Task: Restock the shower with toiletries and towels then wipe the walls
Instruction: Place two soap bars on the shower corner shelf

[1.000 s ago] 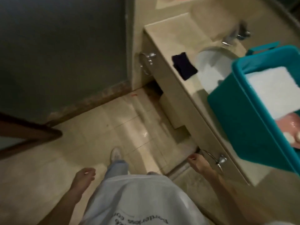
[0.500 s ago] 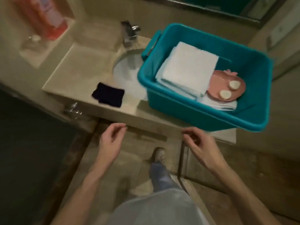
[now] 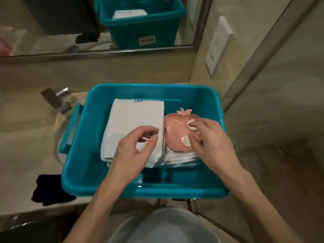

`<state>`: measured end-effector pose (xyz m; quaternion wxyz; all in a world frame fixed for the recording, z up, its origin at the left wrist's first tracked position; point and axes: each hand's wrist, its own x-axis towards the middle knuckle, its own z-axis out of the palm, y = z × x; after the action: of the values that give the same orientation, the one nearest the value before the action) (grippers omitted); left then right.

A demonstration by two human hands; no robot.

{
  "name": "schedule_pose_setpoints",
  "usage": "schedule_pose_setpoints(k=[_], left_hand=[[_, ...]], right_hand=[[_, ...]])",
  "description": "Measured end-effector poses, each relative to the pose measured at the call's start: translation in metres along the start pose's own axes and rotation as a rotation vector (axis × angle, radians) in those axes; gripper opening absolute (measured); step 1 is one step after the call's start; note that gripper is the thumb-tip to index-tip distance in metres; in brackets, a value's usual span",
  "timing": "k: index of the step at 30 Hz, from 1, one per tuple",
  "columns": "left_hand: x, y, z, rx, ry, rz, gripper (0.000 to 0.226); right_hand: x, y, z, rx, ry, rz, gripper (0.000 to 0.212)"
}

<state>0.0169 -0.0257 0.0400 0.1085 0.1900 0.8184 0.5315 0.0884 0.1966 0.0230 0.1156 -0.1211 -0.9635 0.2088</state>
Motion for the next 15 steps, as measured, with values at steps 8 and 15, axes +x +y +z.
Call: schedule_pose_setpoints(k=[8,15], left_hand=[[0.096,-0.012,0.051,0.19,-0.43,0.135,0.023],[0.153,-0.036,0.098,0.508,-0.558,0.373,0.03]], right_hand=[[0.005,0.023,0.023,-0.498,-0.089,-0.056,0.031],[0.009,0.008,0.045,-0.457,-0.082,0.046,0.024]])
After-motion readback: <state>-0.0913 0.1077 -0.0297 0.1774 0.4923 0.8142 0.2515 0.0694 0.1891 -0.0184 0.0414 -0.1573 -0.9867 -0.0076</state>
